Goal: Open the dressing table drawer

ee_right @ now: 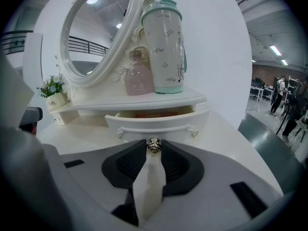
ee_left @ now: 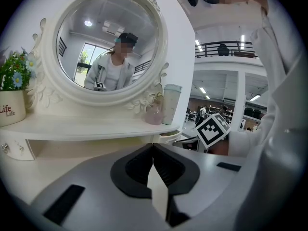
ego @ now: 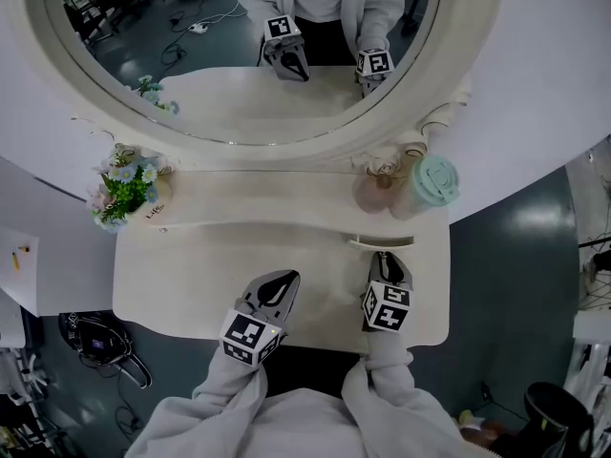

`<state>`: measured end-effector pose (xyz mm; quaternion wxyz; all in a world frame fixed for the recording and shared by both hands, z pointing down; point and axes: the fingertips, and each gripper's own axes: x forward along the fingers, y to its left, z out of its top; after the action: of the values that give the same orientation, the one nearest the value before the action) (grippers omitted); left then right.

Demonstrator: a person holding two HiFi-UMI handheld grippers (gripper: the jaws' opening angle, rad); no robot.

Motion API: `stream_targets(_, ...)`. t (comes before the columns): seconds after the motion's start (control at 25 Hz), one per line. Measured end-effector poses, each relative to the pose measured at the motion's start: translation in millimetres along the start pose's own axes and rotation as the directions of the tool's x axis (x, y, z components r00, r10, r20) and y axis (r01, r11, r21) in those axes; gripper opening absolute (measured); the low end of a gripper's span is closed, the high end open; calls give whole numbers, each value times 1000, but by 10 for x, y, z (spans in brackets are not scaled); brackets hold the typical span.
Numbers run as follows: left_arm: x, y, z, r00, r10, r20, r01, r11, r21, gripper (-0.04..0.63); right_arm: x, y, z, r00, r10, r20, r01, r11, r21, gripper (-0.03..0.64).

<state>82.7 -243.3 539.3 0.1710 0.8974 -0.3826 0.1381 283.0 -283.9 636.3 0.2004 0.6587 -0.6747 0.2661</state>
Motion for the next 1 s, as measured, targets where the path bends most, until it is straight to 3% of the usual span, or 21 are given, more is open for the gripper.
stream_targets(1.0, -7, -148, -35, 998, -63, -1, 63, 998, 14, 17, -245, -4, -196, 1000, -6, -5, 6, 1000, 27, 112)
